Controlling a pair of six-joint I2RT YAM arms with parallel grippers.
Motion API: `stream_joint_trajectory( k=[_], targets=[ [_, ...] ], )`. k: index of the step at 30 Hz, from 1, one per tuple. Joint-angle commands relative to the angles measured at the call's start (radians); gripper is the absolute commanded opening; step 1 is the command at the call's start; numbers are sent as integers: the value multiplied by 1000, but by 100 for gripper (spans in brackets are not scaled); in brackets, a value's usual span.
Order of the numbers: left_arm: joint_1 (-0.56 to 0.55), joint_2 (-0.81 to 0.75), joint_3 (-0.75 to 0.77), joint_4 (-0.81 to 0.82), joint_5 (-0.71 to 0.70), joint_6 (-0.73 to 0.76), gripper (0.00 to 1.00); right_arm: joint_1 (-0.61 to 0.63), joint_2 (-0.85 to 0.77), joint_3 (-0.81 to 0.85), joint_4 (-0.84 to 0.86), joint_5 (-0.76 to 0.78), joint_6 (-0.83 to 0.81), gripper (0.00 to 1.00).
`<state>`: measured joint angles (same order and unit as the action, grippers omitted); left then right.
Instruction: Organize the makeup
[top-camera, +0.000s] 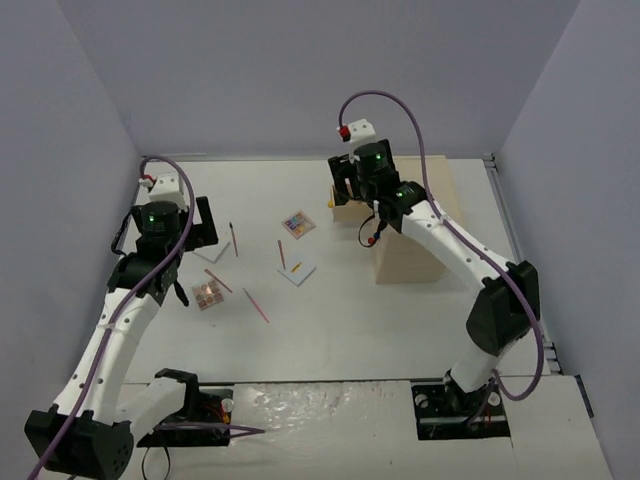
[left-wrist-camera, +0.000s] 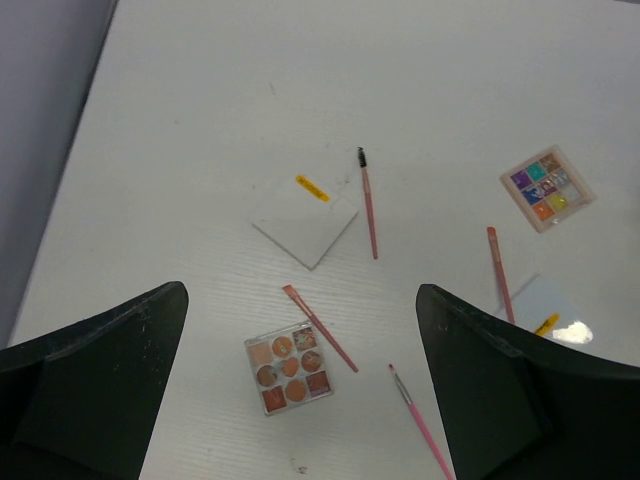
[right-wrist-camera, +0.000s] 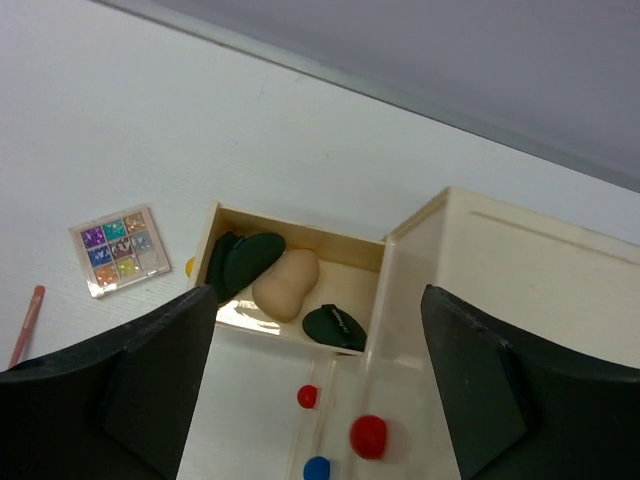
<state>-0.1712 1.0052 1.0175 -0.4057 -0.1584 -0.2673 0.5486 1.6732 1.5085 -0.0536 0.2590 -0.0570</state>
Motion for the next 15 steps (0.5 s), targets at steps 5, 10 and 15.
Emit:
stream_joint_trajectory(
  k=[5, 10, 15],
  targets=[
    [-111, 277, 233, 63, 147, -32, 97, -197, -225, -29, -10, -71, 62, 98],
    [-199, 442, 321, 121, 154, -23, 97, -353, -257, -69, -26, -243, 153, 100],
    [-231, 583, 367, 254, 287, -13, 97, -493, -242, -97, -27, -465, 213, 100]
  ],
)
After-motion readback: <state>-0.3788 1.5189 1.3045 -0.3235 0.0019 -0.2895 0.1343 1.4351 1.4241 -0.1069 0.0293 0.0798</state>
